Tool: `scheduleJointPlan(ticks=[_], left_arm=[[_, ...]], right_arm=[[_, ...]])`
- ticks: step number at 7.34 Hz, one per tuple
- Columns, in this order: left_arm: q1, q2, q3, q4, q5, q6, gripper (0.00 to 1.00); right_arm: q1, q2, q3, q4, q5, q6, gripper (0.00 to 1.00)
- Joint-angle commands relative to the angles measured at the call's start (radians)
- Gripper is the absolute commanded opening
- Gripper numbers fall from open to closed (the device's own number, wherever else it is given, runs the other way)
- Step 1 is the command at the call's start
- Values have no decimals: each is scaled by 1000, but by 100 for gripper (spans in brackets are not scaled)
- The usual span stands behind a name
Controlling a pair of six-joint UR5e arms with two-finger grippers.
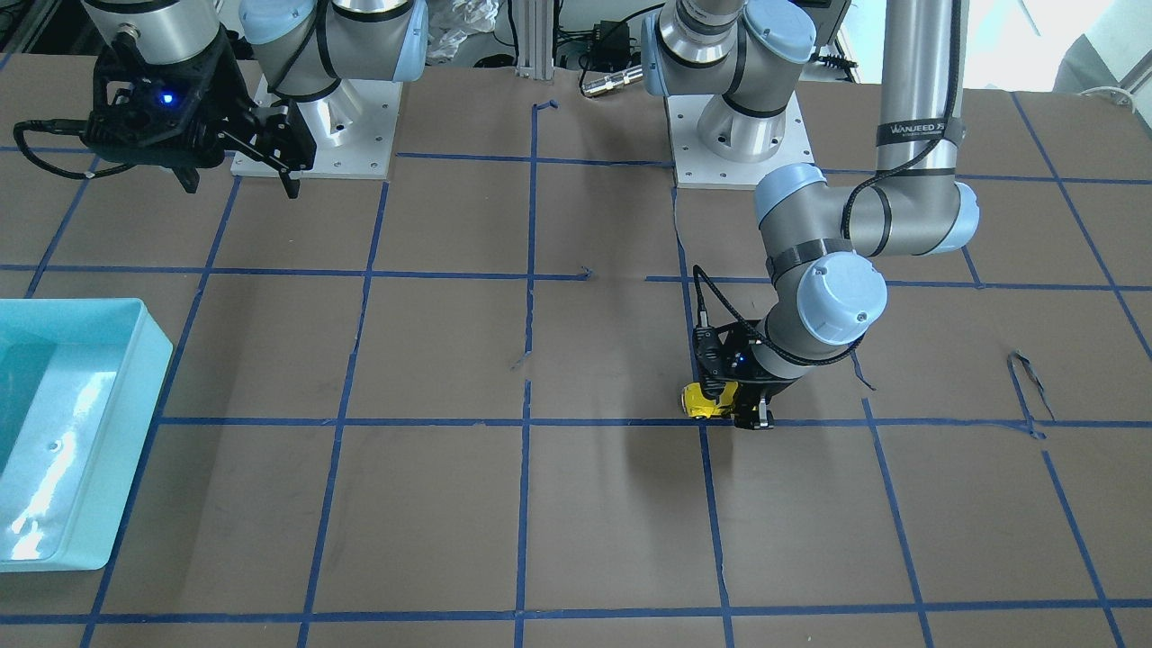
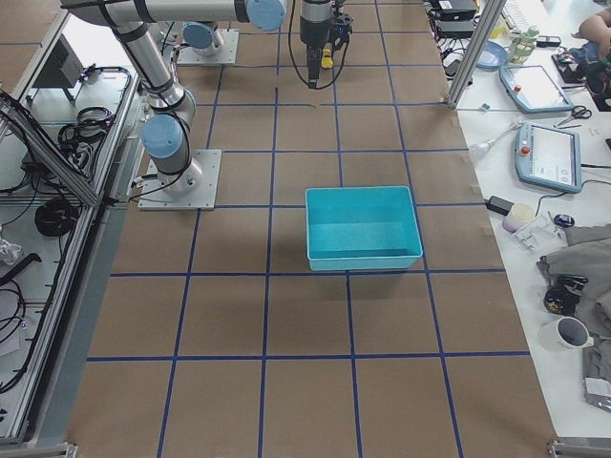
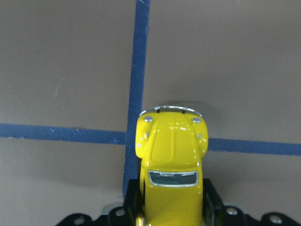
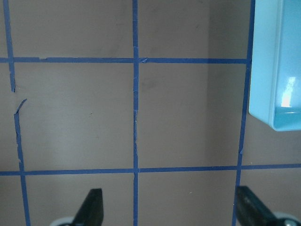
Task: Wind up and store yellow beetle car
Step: 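Pull the held car back toward the left arm, winding it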
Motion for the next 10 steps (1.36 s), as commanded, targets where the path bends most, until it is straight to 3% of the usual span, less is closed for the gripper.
scheduleJointPlan(ticks=[1, 7, 10], left_arm=[[11, -1, -29, 63, 6, 47, 12], [97, 8, -66, 117, 8, 123, 13], [149, 21, -91, 120, 6, 162, 14]], right_arm=[[1, 0, 0, 0, 0, 0, 100], [6, 1, 2, -18, 26, 14, 100], [6, 6, 21, -99, 27, 15, 100]])
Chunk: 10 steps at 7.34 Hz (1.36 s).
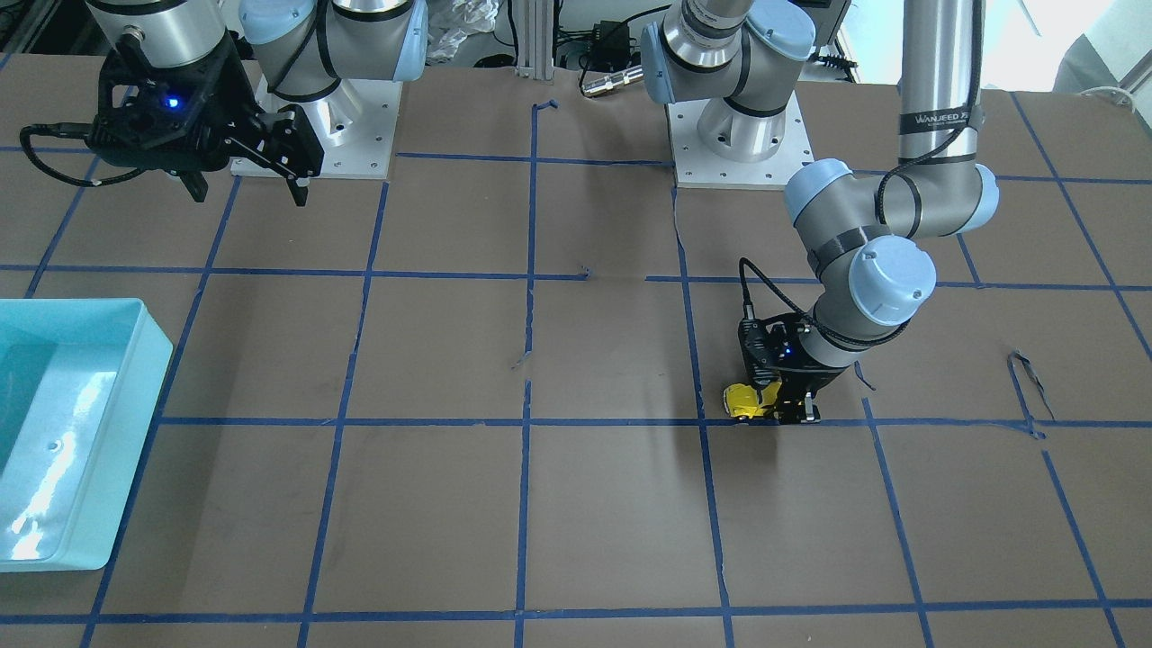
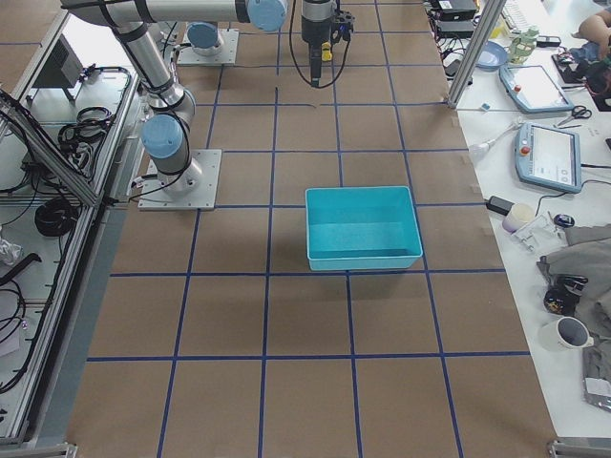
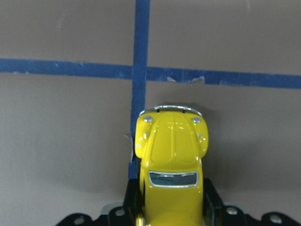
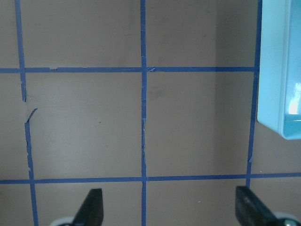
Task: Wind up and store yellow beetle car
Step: 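Pull the held car back toward the left arm, winding it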
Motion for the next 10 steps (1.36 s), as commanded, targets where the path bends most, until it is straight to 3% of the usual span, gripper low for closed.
scheduleJointPlan(ticks=[1, 4, 5, 7, 8, 10], left_arm=[[35, -3, -5, 1, 1, 40, 14], [82, -1, -5, 1, 1, 73, 21], [85, -1, -5, 1, 1, 74, 29], [85, 0, -2, -1, 1, 67, 88], [85, -1, 4, -1, 3, 67, 98], [85, 5, 6, -2, 4, 62, 99]], right_arm=[[3, -2, 13, -47, 0, 2, 100], [2, -4, 18, -47, -2, -2, 100], [2, -4, 18, -47, -2, -2, 100], [2, -4, 18, -47, -2, -3, 100], [2, -4, 18, -47, 0, -3, 100], [2, -4, 19, -47, 1, -3, 100]])
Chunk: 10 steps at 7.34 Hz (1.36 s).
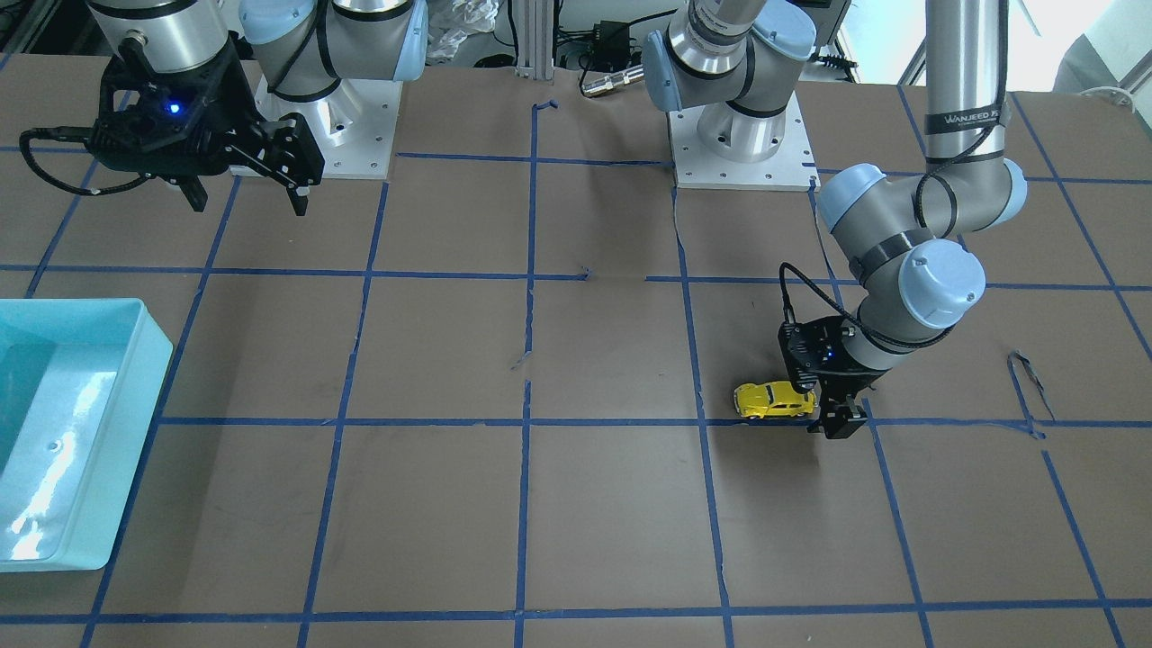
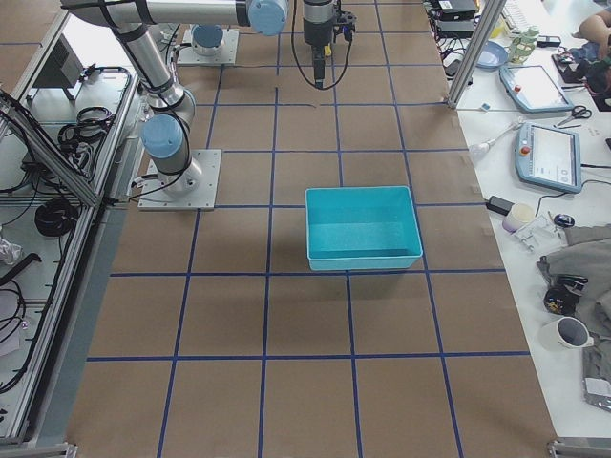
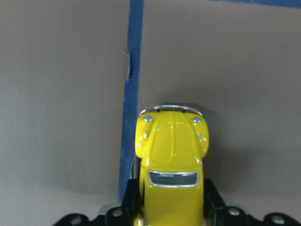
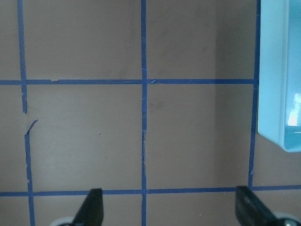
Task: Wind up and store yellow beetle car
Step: 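Open the left gripper and raise it, releasing the car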
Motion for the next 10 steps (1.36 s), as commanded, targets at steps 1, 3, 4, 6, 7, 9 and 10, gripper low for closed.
scheduleJointPlan(ticks=[1, 3, 4, 6, 7, 9, 10], left_arm=[[0, 3, 2, -2, 1, -3, 99], [-21, 26, 3, -16, -1, -49, 99], [-50, 56, 24, -39, -4, -168, 99], [-179, 125, 180, -297, 2, -407, 99], [-234, 147, 278, -441, 2, -543, 99], [-297, 178, 385, -534, 1, -829, 99], [-303, 198, 393, -534, 1, -1009, 100]], right_arm=[[0, 0, 1, 0, 1, 0, 100], [0, 6, 1, 0, 0, -6, 100], [0, 20, 2, 8, -5, -8, 100], [-3, 29, 2, 8, -20, -14, 100], [-5, 32, 2, 11, -20, -14, 100], [-9, 66, 1, -3, -17, -137, 100], [-12, 68, 1, -6, -17, -234, 100]])
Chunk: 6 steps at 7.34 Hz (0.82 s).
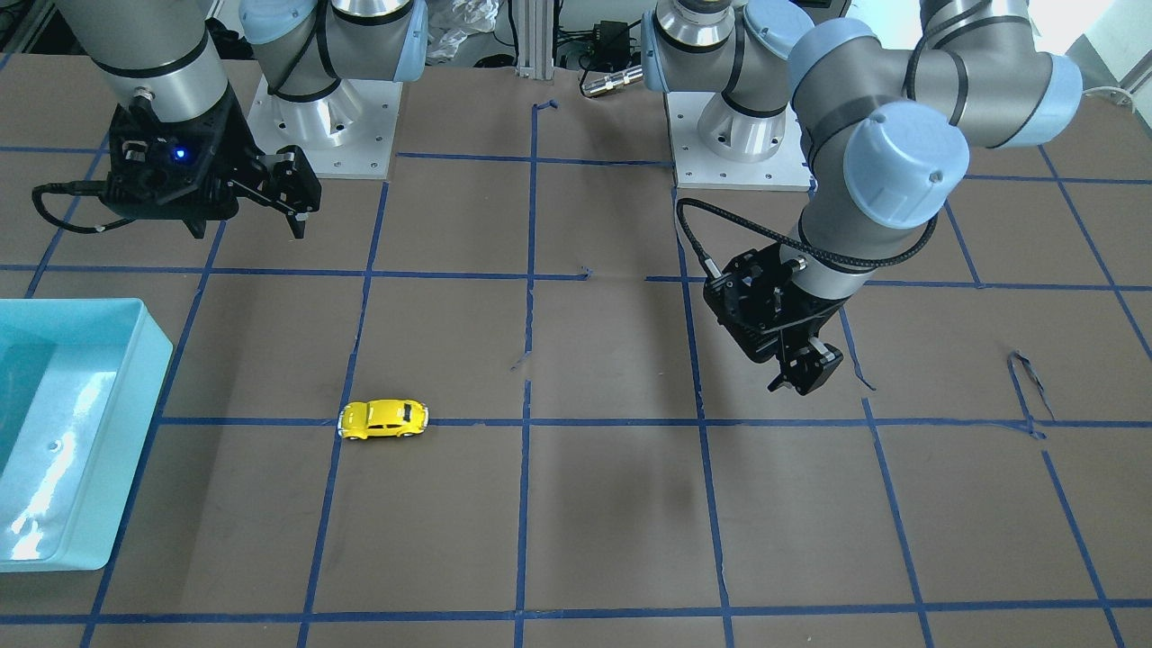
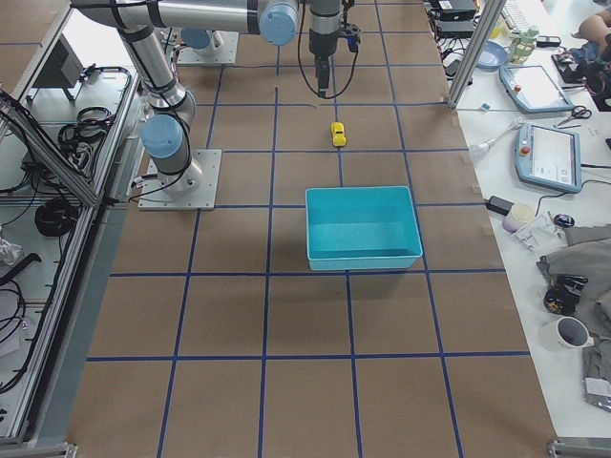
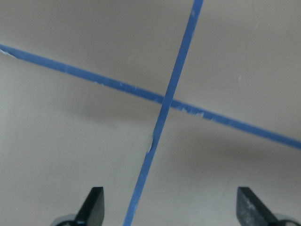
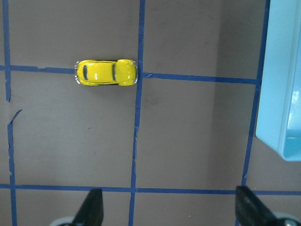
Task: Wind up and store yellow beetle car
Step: 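Lower the right gripper onto the car while the left arm retracts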
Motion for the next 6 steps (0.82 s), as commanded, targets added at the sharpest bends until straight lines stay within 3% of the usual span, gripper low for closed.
scheduleJointPlan(ticks=[1, 2, 3, 6], left_arm=[[-21, 54, 35, -24, -2, -383, 100], [-21, 76, 35, -24, -2, -584, 100], [-24, 105, 29, -24, -6, -754, 100], [-24, 212, 38, -85, 33, -949, 100]], right_arm=[[-8, 14, 0, -12, 3, -163, 100], [-24, 52, 0, -58, 1, -276, 100], [-53, 83, 1, -75, 1, -504, 100], [-67, 156, 3, -133, 3, -897, 100]])
